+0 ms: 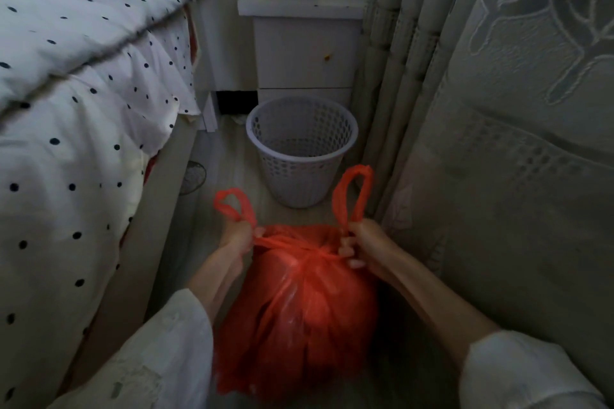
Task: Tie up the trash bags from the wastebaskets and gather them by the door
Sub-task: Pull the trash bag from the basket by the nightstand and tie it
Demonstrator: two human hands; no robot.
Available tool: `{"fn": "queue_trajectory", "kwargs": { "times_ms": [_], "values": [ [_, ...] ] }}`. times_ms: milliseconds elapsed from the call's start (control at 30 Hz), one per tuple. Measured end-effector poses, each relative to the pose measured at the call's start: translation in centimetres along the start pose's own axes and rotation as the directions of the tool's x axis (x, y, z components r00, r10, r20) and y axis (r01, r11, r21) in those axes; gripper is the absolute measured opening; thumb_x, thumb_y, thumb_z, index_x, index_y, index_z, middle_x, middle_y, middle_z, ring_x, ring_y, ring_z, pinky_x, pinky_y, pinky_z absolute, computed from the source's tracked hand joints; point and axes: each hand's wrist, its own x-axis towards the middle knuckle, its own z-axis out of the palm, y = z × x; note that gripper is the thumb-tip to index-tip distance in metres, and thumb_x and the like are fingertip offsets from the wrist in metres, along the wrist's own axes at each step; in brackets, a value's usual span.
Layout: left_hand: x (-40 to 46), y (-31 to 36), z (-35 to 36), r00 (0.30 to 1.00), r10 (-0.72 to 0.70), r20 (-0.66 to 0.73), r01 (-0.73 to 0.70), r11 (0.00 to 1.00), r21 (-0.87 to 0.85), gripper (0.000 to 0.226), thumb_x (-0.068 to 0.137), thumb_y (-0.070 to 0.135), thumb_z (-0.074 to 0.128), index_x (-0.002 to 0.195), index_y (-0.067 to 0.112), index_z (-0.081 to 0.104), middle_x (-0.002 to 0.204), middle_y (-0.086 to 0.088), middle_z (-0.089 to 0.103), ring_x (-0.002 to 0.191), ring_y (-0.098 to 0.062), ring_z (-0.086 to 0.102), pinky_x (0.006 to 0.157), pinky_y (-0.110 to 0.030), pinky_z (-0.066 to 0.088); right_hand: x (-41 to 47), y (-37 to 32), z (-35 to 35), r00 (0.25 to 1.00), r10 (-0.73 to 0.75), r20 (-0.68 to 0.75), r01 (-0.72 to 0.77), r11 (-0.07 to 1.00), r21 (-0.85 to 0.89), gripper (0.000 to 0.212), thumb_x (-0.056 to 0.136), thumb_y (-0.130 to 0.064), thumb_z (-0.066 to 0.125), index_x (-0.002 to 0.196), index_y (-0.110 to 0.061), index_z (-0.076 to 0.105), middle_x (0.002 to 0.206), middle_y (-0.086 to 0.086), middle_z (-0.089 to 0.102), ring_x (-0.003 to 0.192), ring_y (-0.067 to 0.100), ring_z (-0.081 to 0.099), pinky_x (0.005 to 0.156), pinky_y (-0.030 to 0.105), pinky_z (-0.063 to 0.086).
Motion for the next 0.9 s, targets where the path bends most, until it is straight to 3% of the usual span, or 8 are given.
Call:
{"fn": "queue_trajectory", "kwargs": {
  "times_ms": [167,300,400,500,600,667,767,900],
  "values": [
    [-0.5,0.9,-0.9,0.895,-0.084,0.437,0.106,0.994,-0.025,0.022,0.089,0.011,0.030,0.080,0.020,0.048,0.062,0.002,0.045,0.053,-0.007,0.046,0.049,-0.019,0.035,-0.2,0.1,-0.4,0.989,0.114,0.091,-0.134,0.956,0.262,0.019,0.083,-0.017,0.035,0.064,-0.018,0.035,0.039,-0.004,0.030,0.031,0.008,0.029,0.033,0.008,0.021],
    [-0.8,1.5,-0.7,0.916,0.037,0.401,-0.058,0.997,0.041,0.018,0.088,0.008,0.044,0.076,0.017,0.053,0.065,0.001,0.054,0.058,-0.008,0.048,0.051,-0.020,0.034,0.5,0.2,0.4,1.000,0.022,0.008,-0.023,0.939,0.344,0.024,0.075,0.007,0.034,0.062,-0.013,0.034,0.059,0.004,0.032,0.048,0.012,0.030,0.032,0.013,0.025],
    [-1.0,2.9,-0.8,0.919,0.241,0.313,-0.303,0.938,0.168,0.022,0.085,0.012,0.059,0.064,0.018,0.055,0.042,0.009,0.057,0.038,0.002,0.048,0.041,-0.015,0.035,1.1,0.5,1.5,0.990,-0.092,-0.105,0.095,0.995,0.028,0.034,0.094,0.000,0.030,0.064,-0.009,0.042,0.051,0.005,0.047,0.041,0.012,0.040,0.027,0.010,0.024],
    [-1.7,4.4,-0.7,0.876,0.329,0.352,-0.400,0.904,0.151,0.020,0.081,0.010,0.065,0.063,0.014,0.056,0.036,0.008,0.055,0.033,0.000,0.043,0.038,-0.013,0.035,1.4,0.6,2.3,0.972,-0.207,-0.107,0.160,0.926,-0.341,0.040,0.096,-0.009,0.033,0.060,-0.015,0.048,0.045,-0.002,0.053,0.027,0.002,0.044,0.029,0.013,0.029],
    [-2.9,5.9,-0.3,0.833,0.364,0.417,-0.428,0.901,0.068,0.013,0.081,0.008,0.064,0.072,0.013,0.056,0.053,0.001,0.058,0.039,-0.005,0.051,0.040,-0.016,0.044,1.6,0.8,3.2,0.946,-0.293,-0.136,0.165,0.799,-0.579,0.039,0.087,-0.006,0.042,0.051,-0.017,0.046,0.058,0.010,0.054,0.052,0.015,0.050,0.055,0.024,0.037],
    [-3.5,6.8,0.1,0.835,0.353,0.421,-0.375,0.926,-0.034,0.011,0.082,0.006,0.062,0.075,0.011,0.055,0.066,-0.005,0.055,0.044,-0.004,0.057,0.045,-0.019,0.053,1.3,1.0,4.0,0.949,-0.308,-0.065,0.174,0.685,-0.708,0.026,0.083,-0.011,0.045,0.061,-0.010,0.059,0.082,0.022,0.066,0.072,0.026,0.058,0.066,0.030,0.041],
    [-3.8,7.5,0.5,0.850,0.318,0.420,-0.309,0.947,-0.091,0.011,0.083,0.004,0.060,0.074,0.009,0.056,0.071,-0.006,0.053,0.053,-0.006,0.060,0.053,-0.022,0.058,0.5,0.9,4.9,0.947,-0.254,0.198,0.318,0.639,-0.700,0.028,0.080,-0.028,0.052,0.095,-0.012,0.070,0.096,0.011,0.071,0.088,0.024,0.064,0.081,0.031,0.050],
    [-3.8,7.1,0.6,0.844,0.233,0.483,-0.197,0.972,-0.126,0.006,0.085,0.009,0.058,0.081,0.008,0.060,0.078,-0.012,0.061,0.064,-0.013,0.064,0.060,-0.019,0.058,-0.5,0.7,5.9,0.913,-0.184,0.365,0.365,0.769,-0.525,0.022,0.086,-0.028,0.060,0.099,-0.013,0.069,0.097,0.000,0.063,0.085,0.008,0.057,0.075,0.019,0.045]
  ]
}}
